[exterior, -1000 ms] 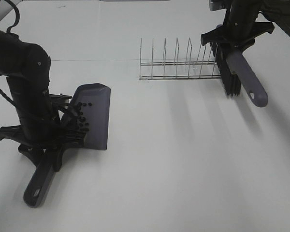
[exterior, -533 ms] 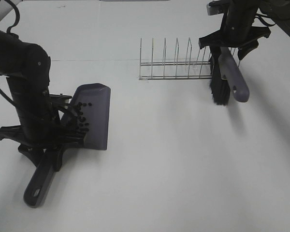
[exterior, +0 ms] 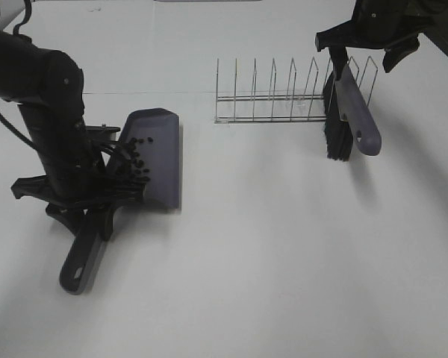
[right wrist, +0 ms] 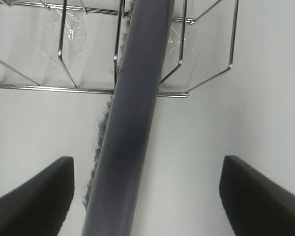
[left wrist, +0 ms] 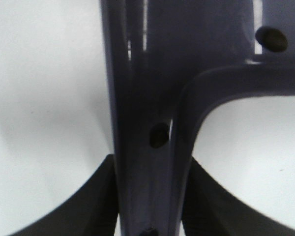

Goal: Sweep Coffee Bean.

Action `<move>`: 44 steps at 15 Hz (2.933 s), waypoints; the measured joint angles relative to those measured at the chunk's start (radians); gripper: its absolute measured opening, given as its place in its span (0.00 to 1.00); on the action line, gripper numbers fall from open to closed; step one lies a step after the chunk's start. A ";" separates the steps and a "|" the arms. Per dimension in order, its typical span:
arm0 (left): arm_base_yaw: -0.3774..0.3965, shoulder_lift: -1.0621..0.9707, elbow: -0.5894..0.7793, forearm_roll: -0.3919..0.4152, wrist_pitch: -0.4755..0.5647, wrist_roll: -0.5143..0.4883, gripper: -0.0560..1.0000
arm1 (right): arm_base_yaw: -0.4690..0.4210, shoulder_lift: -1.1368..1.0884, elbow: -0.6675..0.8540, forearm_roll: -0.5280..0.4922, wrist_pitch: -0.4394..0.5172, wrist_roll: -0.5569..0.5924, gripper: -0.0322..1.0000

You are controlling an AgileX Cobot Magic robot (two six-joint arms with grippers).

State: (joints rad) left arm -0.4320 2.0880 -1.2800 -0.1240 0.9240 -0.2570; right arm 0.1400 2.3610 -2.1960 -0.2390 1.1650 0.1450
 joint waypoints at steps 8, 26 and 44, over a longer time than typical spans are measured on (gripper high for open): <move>-0.057 0.054 -0.033 -0.058 0.021 -0.002 0.35 | 0.000 -0.022 -0.001 0.023 0.052 0.001 0.70; -0.053 -0.272 -0.249 0.158 0.291 -0.001 0.64 | 0.000 -0.406 0.341 0.124 0.052 -0.047 0.70; -0.052 -1.556 0.607 0.175 0.170 0.082 0.59 | 0.000 -1.692 1.546 0.174 -0.032 -0.081 0.70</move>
State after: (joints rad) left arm -0.4840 0.5320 -0.6730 0.0510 1.0940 -0.1750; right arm 0.1400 0.6690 -0.6500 -0.0650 1.1330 0.0640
